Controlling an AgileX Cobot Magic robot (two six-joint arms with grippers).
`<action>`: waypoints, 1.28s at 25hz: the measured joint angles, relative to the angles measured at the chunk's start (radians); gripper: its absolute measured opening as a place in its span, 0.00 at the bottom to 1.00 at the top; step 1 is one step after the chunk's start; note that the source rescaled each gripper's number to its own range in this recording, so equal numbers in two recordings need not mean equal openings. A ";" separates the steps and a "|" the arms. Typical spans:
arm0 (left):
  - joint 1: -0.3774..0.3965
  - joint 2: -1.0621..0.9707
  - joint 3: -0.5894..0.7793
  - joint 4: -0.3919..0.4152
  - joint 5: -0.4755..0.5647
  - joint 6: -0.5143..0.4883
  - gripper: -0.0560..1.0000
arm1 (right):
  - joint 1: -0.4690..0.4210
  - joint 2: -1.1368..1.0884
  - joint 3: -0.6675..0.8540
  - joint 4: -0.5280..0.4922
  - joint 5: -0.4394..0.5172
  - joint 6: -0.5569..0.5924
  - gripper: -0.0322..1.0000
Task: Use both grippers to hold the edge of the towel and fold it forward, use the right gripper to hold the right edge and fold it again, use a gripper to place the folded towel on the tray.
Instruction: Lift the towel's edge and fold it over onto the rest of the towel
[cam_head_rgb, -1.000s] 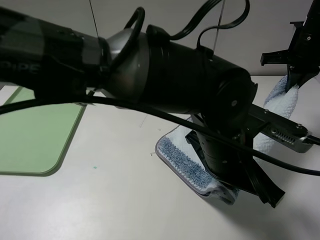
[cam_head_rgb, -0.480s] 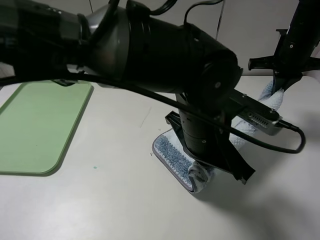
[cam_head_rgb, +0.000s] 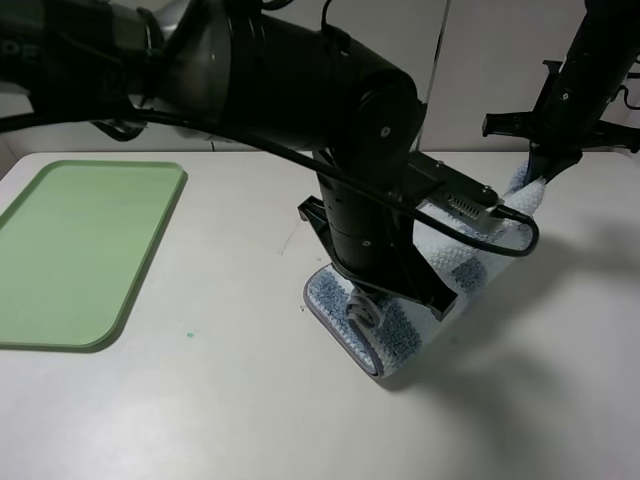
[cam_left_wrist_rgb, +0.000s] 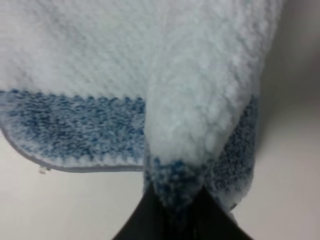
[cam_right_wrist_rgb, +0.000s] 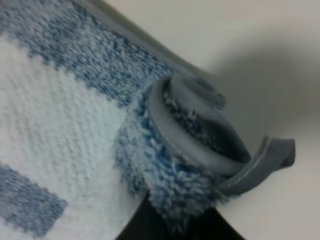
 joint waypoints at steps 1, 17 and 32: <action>0.006 0.000 0.000 0.000 0.000 0.007 0.05 | 0.000 0.006 -0.009 0.009 0.000 0.000 0.03; 0.099 0.000 0.082 0.018 -0.074 0.025 0.05 | 0.059 0.134 -0.116 0.064 -0.005 0.009 0.03; 0.118 0.000 0.082 0.134 -0.096 0.043 0.48 | 0.059 0.158 -0.138 0.072 -0.022 0.022 0.67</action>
